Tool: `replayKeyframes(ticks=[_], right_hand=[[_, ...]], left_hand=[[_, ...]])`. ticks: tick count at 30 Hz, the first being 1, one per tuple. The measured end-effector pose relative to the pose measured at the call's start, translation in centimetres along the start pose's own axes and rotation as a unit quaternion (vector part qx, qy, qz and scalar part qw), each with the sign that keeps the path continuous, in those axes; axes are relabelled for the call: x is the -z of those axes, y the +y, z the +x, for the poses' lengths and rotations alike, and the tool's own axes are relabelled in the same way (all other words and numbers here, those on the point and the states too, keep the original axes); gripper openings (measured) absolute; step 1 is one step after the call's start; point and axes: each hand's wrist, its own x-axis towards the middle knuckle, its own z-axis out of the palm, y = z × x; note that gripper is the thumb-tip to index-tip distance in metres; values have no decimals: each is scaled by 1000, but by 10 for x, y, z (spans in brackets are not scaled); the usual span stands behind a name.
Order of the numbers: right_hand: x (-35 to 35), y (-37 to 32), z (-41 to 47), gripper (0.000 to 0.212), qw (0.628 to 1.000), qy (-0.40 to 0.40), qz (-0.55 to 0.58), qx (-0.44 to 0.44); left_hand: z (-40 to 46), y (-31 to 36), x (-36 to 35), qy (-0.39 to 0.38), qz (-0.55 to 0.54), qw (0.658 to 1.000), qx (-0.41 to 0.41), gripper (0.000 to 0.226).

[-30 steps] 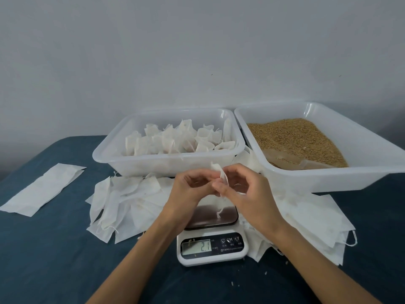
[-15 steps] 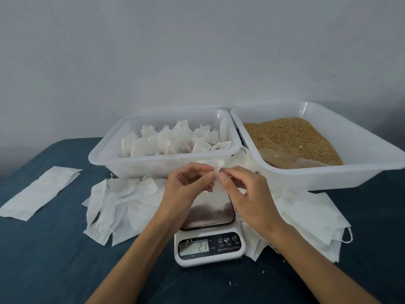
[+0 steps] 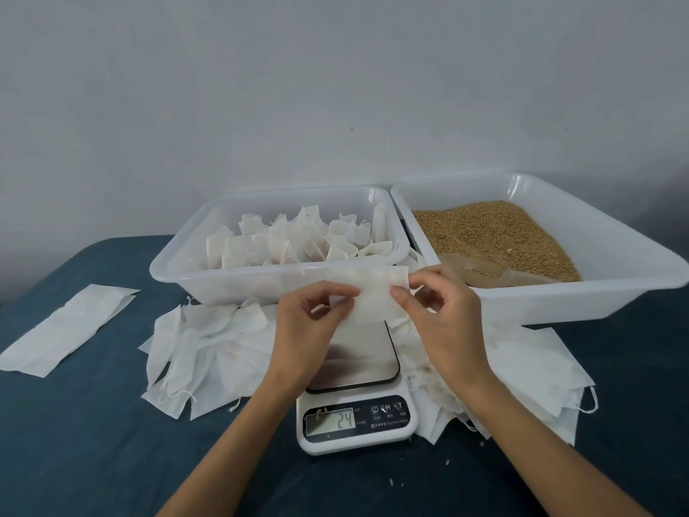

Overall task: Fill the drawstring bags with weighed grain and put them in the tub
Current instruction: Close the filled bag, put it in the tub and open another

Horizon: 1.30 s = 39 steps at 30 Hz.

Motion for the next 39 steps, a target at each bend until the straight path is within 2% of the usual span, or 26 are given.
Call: replayKeyframes(ticks=[2, 4, 7, 9, 12, 18, 22, 34, 37, 38, 39], right_hand=[[0, 0, -1, 6, 1000, -14, 17, -18], [1, 0, -2, 5, 997, -38, 62, -33], [1, 0, -1, 11, 986, -82, 130, -59], [0, 0, -1, 17, 980, -129, 137, -62], [-2, 0, -3, 11, 977, -169, 121, -46], [1, 3, -2, 43, 982, -143, 116, -49], [-1, -3, -7, 39, 981, -180, 67, -25], [2, -7, -10, 49, 986, -152, 72, 17], [3, -9, -9, 48, 989, -137, 55, 22], [4, -10, -8, 48, 990, -131, 41, 32], [5, -11, -6, 47, 990, -128, 30, 41]], left_hand=[[-2, -1, -4, 2, 43, 999, -26, 33], [-4, -1, -7, -1, 38, 999, -23, 33], [-3, 1, -5, 6, -29, 1000, -3, 32], [0, 1, 1, 23, -67, 997, 9, 26], [3, 2, 4, 44, -120, 991, 44, 21], [3, 3, 3, 53, -126, 988, 69, 21], [4, 3, 3, 40, -118, 989, 74, 21], [8, -1, 9, 100, -122, 983, 92, 16], [8, 4, 11, 142, -42, 988, 35, 10], [7, 8, 10, 133, 4, 991, 3, 8], [4, 12, 9, 103, 46, 993, -22, 17]])
